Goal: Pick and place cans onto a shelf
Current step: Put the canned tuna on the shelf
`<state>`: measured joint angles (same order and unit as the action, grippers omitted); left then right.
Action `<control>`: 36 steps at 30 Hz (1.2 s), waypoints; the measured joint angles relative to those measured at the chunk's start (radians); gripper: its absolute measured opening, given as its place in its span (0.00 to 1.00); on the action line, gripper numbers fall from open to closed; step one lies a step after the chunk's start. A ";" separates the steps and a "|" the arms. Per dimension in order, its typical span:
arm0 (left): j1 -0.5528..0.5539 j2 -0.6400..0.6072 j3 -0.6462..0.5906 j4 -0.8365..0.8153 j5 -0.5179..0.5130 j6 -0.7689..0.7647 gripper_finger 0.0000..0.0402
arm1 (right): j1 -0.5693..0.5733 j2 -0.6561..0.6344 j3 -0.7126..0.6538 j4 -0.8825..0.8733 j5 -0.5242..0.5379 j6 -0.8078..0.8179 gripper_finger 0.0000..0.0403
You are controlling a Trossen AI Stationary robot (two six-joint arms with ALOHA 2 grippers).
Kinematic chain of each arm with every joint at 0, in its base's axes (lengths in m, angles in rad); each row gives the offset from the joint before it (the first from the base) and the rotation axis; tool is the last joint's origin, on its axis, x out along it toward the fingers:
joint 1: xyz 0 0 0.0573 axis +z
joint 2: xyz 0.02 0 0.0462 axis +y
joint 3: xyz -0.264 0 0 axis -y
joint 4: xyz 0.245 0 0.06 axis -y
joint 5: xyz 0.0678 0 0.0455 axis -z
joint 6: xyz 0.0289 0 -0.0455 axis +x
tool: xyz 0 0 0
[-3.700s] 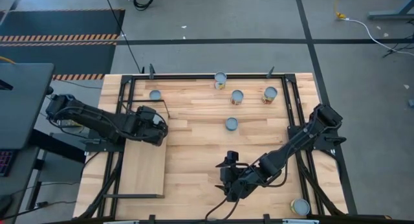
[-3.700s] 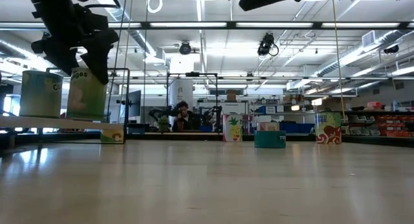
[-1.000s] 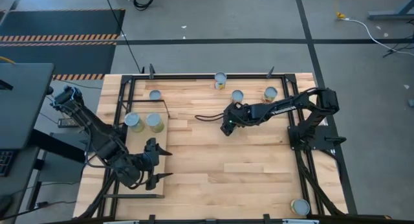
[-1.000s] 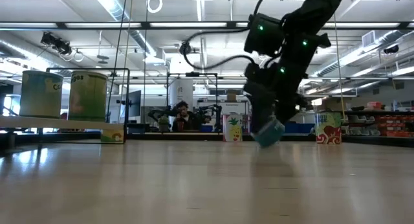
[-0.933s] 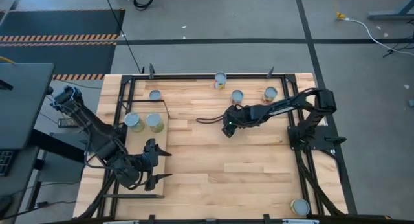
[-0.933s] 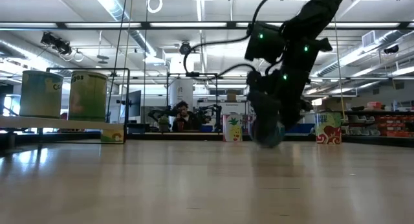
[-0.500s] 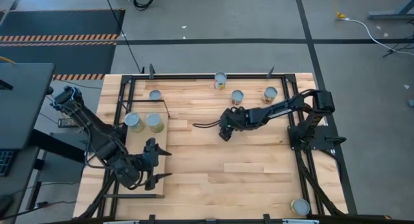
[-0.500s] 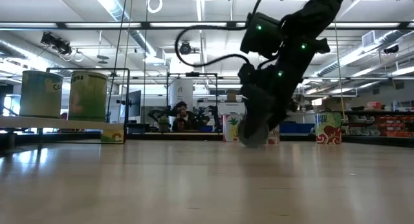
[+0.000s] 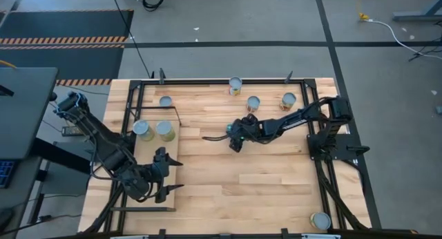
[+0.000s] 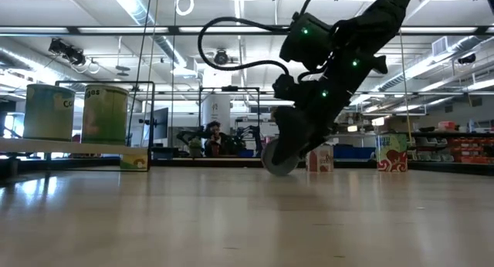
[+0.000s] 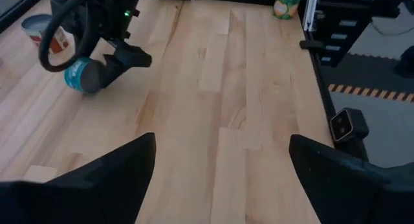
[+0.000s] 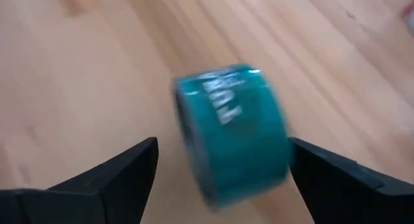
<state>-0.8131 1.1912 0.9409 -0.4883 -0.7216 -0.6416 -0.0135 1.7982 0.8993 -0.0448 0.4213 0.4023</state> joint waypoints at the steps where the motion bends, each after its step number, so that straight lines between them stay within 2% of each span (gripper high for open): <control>1: -0.004 0.000 0.000 -0.012 -0.001 0.008 0.90 | 0.006 0.002 0.000 0.009 -0.002 0.004 0.85; 3: -0.013 0.000 0.000 -0.028 -0.005 0.025 0.90 | 0.020 0.003 0.000 0.043 -0.003 0.006 0.81; 6: -0.024 0.000 0.000 -0.053 -0.029 0.025 0.90 | 0.043 0.003 0.000 0.099 -0.003 -0.007 0.69; 15: -0.029 0.000 0.000 -0.057 -0.094 0.018 0.90 | 0.044 0.003 0.000 0.256 -0.002 -0.060 0.13; 17: -0.031 0.000 0.000 -0.055 -0.093 -0.005 0.90 | 0.051 0.002 0.000 0.262 -0.002 -0.070 0.04; 18: -0.035 0.000 0.000 -0.056 -0.089 -0.016 0.90 | 0.059 -0.003 0.000 0.264 -0.002 -0.090 0.02; 22: -0.069 0.000 0.000 -0.058 -0.087 -0.051 0.90 | 0.090 -0.024 0.043 0.251 -0.012 -0.179 0.08; 26: -0.084 0.000 0.000 -0.056 -0.094 -0.054 0.90 | 0.075 -0.020 0.186 0.064 -0.076 -0.213 0.19; 29: -0.084 0.000 0.000 -0.058 -0.105 -0.055 0.90 | 0.064 -0.015 0.266 -0.074 -0.121 -0.243 0.32; 32: -0.082 0.000 0.000 -0.060 -0.111 -0.061 0.90 | 0.068 -0.015 0.307 -0.132 -0.134 -0.212 0.49; 36: -0.082 0.000 0.000 -0.067 -0.116 -0.098 0.90 | 0.094 -0.015 0.301 -0.232 -0.004 -0.047 0.70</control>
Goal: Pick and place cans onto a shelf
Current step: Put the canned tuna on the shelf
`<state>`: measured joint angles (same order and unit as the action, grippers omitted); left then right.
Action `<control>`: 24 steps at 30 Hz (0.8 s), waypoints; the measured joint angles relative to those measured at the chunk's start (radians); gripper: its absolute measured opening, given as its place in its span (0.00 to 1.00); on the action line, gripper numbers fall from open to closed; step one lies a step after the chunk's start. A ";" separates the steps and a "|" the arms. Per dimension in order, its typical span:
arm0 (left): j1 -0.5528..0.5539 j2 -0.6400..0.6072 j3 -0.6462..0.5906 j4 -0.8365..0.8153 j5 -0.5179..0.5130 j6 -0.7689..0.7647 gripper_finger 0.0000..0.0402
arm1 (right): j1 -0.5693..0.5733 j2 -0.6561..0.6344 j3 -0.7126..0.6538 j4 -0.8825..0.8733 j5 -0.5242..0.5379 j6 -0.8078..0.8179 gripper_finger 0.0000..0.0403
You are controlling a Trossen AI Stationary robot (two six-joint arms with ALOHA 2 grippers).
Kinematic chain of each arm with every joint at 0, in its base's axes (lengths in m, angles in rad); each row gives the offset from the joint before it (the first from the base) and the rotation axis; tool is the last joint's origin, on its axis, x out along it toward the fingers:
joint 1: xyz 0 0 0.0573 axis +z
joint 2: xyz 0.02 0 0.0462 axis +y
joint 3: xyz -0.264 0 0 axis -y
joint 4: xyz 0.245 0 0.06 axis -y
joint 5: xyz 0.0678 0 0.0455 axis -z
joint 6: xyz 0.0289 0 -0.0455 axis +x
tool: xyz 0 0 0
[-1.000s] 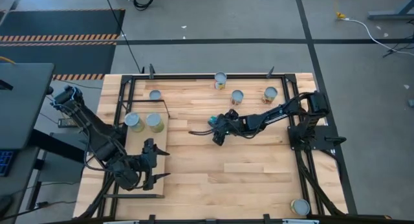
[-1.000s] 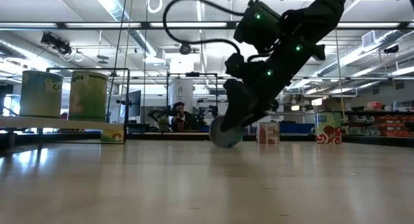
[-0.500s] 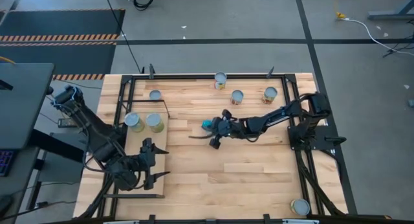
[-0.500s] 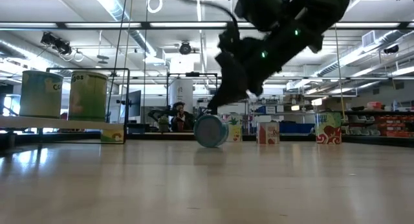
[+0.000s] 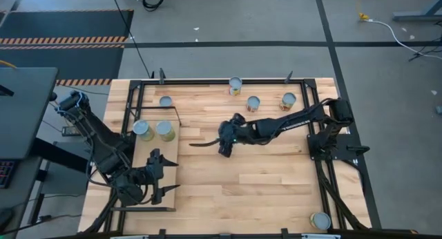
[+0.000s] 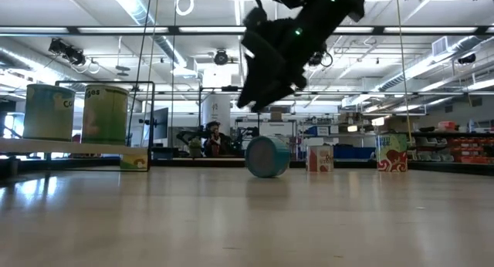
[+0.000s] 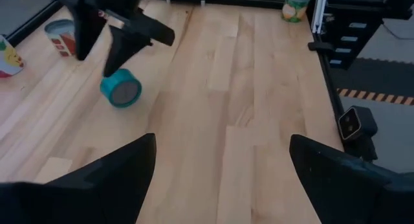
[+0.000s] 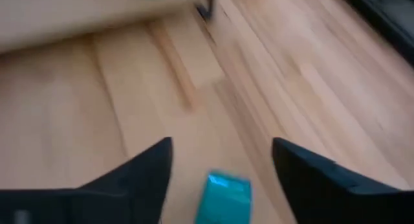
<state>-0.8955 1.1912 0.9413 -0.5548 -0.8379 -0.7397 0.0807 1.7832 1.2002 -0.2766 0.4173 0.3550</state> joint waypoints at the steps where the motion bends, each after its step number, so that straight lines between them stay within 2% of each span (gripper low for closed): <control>1: 0.000 0.000 0.000 0.000 0.000 -0.008 0.90 | 0.004 0.000 -0.002 -0.055 0.010 0.045 0.74; 5: 0.000 0.000 0.000 -0.004 0.000 -0.009 0.90 | 0.012 0.001 -0.011 -0.227 0.013 0.205 0.85; 9: 0.000 0.000 0.000 -0.005 0.000 -0.008 0.90 | 0.020 0.001 -0.062 -0.149 -0.024 0.244 0.88; 12: 0.000 0.000 0.000 -0.005 -0.006 -0.009 0.90 | 0.020 0.006 -0.102 -0.083 -0.074 0.255 0.87; 15: -0.001 0.000 0.000 -0.006 -0.007 -0.009 0.90 | 0.020 0.018 -0.134 -0.088 -0.071 0.261 0.84; 19: -0.011 0.002 0.000 -0.007 -0.007 -0.016 0.90 | 0.058 0.016 -0.153 -0.005 0.013 0.183 0.73; 22: -0.014 0.024 0.000 -0.013 -0.009 -0.037 0.90 | 0.091 0.020 -0.153 0.010 0.088 0.137 0.57; 24: -0.019 0.042 0.000 -0.014 -0.014 -0.055 0.90 | 0.093 0.028 -0.153 -0.004 0.070 0.154 0.43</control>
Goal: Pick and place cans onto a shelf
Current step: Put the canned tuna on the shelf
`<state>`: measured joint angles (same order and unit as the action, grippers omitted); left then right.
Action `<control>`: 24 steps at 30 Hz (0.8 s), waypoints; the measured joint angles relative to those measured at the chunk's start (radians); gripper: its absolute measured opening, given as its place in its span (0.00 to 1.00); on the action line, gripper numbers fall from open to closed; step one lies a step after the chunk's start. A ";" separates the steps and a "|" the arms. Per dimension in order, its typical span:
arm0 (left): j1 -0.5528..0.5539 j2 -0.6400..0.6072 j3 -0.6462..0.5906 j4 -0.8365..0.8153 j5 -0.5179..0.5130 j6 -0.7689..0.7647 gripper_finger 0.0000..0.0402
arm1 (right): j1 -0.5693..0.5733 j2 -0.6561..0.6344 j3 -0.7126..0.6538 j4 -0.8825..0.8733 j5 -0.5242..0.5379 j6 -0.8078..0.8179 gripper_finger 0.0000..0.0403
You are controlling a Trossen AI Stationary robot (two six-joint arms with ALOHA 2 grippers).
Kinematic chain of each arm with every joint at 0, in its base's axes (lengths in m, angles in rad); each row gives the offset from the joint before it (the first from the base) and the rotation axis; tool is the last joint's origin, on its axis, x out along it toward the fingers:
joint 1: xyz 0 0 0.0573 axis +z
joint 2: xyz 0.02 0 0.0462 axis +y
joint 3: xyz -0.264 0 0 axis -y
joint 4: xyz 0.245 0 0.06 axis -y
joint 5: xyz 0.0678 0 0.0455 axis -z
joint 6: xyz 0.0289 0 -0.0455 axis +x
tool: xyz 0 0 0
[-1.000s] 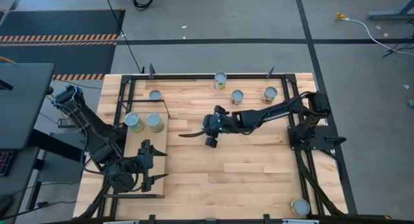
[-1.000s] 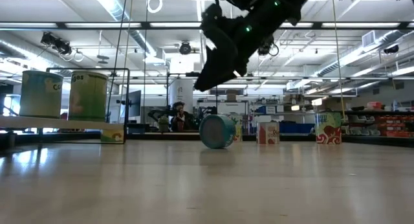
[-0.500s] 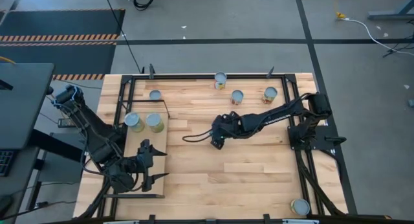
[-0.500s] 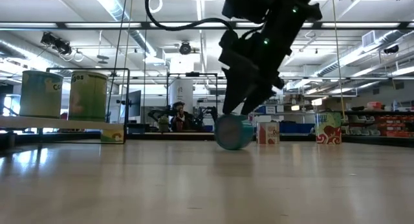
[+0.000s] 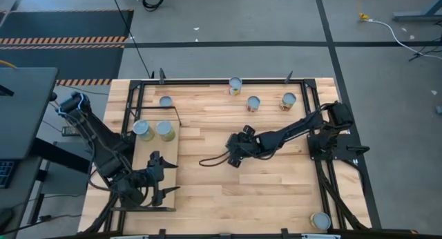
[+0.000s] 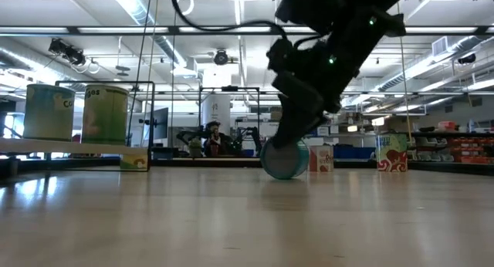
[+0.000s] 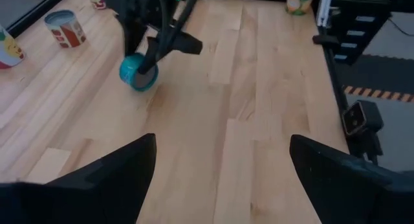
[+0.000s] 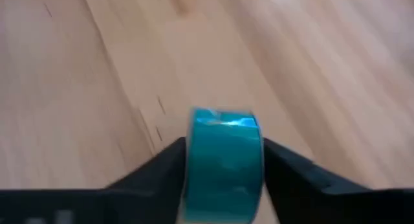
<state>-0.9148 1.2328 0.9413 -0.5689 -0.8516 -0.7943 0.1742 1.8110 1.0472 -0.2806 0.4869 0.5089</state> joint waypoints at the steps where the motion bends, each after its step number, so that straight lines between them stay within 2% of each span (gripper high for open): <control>1: -0.001 0.010 0.000 0.000 -0.002 -0.010 0.90 | -0.003 0.005 0.000 -0.004 -0.016 0.013 0.38; 7: 0.002 0.055 0.000 0.001 0.014 -0.072 0.90 | 0.000 0.014 0.003 0.025 -0.059 -0.017 0.36; 10: 0.002 0.058 0.000 0.001 0.023 -0.097 0.90 | 0.040 0.004 -0.002 0.075 -0.082 -0.139 0.36; 13: 0.002 0.057 0.000 0.002 0.031 -0.112 0.90 | 0.106 -0.007 -0.002 0.171 -0.077 -0.328 0.36; 19: 0.011 0.057 0.000 0.013 0.046 -0.111 0.90 | 0.257 0.043 0.000 0.348 0.133 -0.776 0.36; 22: 0.033 0.057 0.000 0.023 0.046 -0.100 0.90 | 0.297 0.108 0.029 0.419 0.230 -0.898 0.36; 24: 0.043 0.057 0.000 0.034 0.046 -0.055 0.90 | 0.307 0.175 0.073 0.407 0.300 -0.953 0.37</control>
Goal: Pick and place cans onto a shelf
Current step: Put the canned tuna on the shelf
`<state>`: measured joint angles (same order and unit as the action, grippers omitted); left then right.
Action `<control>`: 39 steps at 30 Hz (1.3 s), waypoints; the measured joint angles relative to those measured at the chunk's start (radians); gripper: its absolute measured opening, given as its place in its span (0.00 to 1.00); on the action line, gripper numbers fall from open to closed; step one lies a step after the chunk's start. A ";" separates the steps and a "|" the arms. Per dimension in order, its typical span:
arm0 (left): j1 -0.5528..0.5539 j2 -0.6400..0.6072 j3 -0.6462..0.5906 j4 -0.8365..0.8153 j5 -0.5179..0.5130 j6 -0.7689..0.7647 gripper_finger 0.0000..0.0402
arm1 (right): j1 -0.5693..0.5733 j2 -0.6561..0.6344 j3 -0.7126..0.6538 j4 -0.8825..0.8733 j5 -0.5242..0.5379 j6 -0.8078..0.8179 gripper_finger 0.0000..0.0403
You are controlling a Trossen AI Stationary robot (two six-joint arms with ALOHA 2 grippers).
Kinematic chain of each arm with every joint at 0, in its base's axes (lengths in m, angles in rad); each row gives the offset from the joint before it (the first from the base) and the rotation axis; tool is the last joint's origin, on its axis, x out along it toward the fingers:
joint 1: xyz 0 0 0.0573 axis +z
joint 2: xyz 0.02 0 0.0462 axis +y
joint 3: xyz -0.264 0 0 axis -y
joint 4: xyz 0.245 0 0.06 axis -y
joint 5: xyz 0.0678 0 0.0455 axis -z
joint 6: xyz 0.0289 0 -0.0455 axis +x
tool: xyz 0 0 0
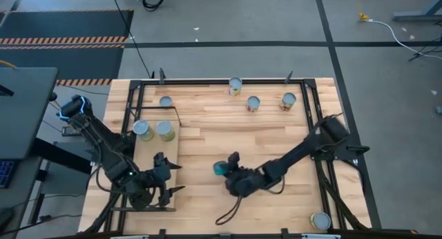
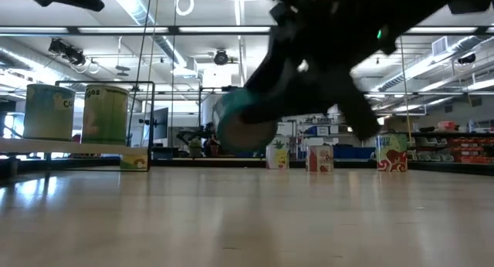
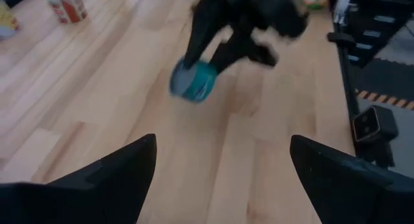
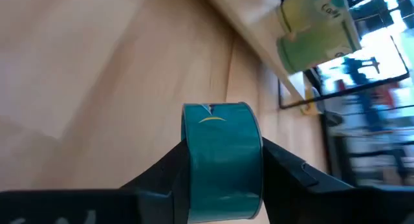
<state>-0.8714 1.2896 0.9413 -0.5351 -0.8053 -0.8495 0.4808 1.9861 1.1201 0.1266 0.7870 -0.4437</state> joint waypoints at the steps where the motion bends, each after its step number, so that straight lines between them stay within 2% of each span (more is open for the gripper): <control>1: 0.006 0.001 0.000 0.011 0.002 0.021 0.90 | 0.002 0.041 0.035 0.000 0.024 -0.028 0.37; 4: 0.018 0.007 -0.001 0.051 0.013 0.082 0.90 | -0.001 0.146 0.149 -0.027 0.083 -0.078 0.38; 7: 0.033 0.021 0.000 0.095 0.051 0.127 0.90 | -0.018 0.228 0.263 -0.061 0.069 -0.096 0.39; 13: 0.037 0.035 0.001 0.111 0.057 0.128 0.90 | -0.055 0.312 0.402 -0.100 -0.076 -0.082 0.44; 19: 0.038 0.040 0.000 0.101 0.051 0.124 0.90 | -0.060 0.314 0.413 -0.132 -0.173 0.026 0.59; 23: 0.050 0.060 0.000 0.102 0.051 0.124 0.90 | -0.034 0.281 0.415 -0.133 -0.178 0.060 0.72; 29: 0.096 0.120 0.000 0.110 0.051 0.127 0.90 | 0.014 0.176 0.414 -0.270 -0.191 0.152 0.86; 32: 0.147 0.152 0.000 0.113 0.069 0.104 0.90 | 0.020 0.097 0.399 -0.367 -0.199 0.238 0.89; 36: 0.237 0.209 0.000 0.096 0.188 0.075 0.90 | 0.020 -0.024 0.320 -0.445 -0.198 0.382 0.90; 39: 0.285 0.251 0.000 0.101 0.221 0.103 0.90 | 0.028 -0.105 0.244 -0.454 -0.171 0.488 0.89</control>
<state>-0.5863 1.5402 0.9412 -0.4340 -0.5839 -0.7469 0.5083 1.8814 1.3642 -0.3273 0.6161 0.0440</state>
